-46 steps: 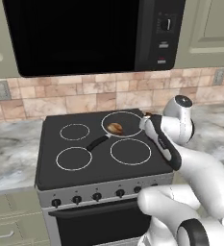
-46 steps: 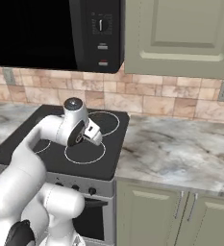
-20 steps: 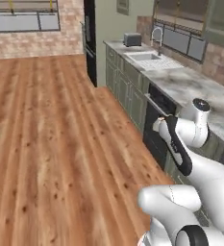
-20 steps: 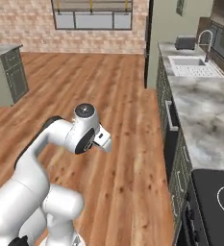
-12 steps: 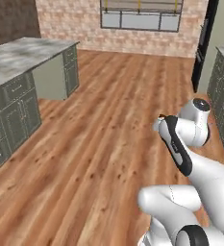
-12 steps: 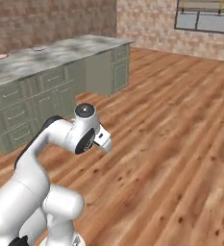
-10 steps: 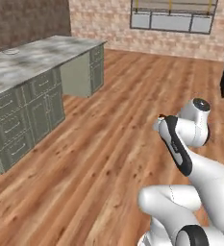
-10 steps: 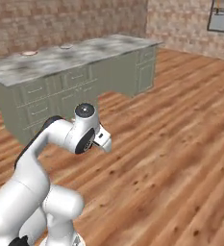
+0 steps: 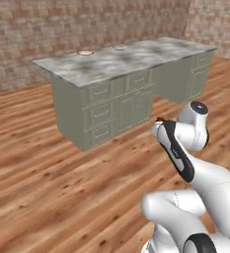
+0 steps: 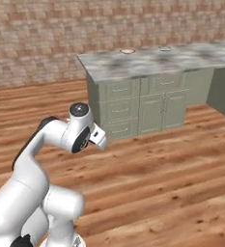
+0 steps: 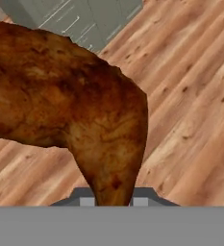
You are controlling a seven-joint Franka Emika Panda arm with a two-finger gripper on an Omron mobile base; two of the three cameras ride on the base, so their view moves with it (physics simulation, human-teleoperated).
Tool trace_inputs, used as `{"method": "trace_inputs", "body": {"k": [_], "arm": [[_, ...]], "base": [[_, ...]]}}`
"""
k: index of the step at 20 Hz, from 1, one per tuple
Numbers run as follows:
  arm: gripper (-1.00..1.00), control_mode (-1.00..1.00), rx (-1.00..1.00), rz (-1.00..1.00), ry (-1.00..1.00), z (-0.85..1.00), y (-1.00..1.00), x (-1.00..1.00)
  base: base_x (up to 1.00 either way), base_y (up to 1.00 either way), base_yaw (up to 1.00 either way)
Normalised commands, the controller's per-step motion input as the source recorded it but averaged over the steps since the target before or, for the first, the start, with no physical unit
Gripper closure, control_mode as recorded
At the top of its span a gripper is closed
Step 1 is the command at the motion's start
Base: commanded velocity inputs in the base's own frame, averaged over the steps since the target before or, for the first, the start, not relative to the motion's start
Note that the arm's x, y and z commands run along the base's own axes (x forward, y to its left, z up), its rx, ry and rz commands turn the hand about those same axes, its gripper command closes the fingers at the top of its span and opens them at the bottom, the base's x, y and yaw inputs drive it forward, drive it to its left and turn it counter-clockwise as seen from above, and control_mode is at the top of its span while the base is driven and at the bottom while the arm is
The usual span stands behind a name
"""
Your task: Take the chicken drumsticks from the pan and place one on each plate on the dining counter.
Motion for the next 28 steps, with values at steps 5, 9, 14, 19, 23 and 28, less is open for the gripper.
{"method": "trace_inputs", "body": {"k": [5, 9, 14, 19, 23, 28], "arm": [[1.00, 1.00, 0.00, 0.00, 0.00, 0.00, 0.00, 0.00], [1.00, 1.00, 0.00, 0.00, 0.00, 0.00, 0.00, 0.00], [1.00, 1.00, 0.00, 0.00, 0.00, 0.00, 0.00, 0.00], [1.00, 1.00, 0.00, 0.00, 0.00, 0.00, 0.00, 0.00], [1.00, 1.00, 0.00, 0.00, 0.00, 0.00, 0.00, 0.00], [1.00, 1.00, 0.00, 0.00, 0.00, 0.00, 0.00, 0.00]], "base": [[0.91, 0.59, -0.05], [0.96, 0.47, -0.17], [0.93, 0.58, -0.08], [0.92, 0.65, -0.02], [0.91, 0.70, 0.00], [0.91, 0.68, -0.02]]}}
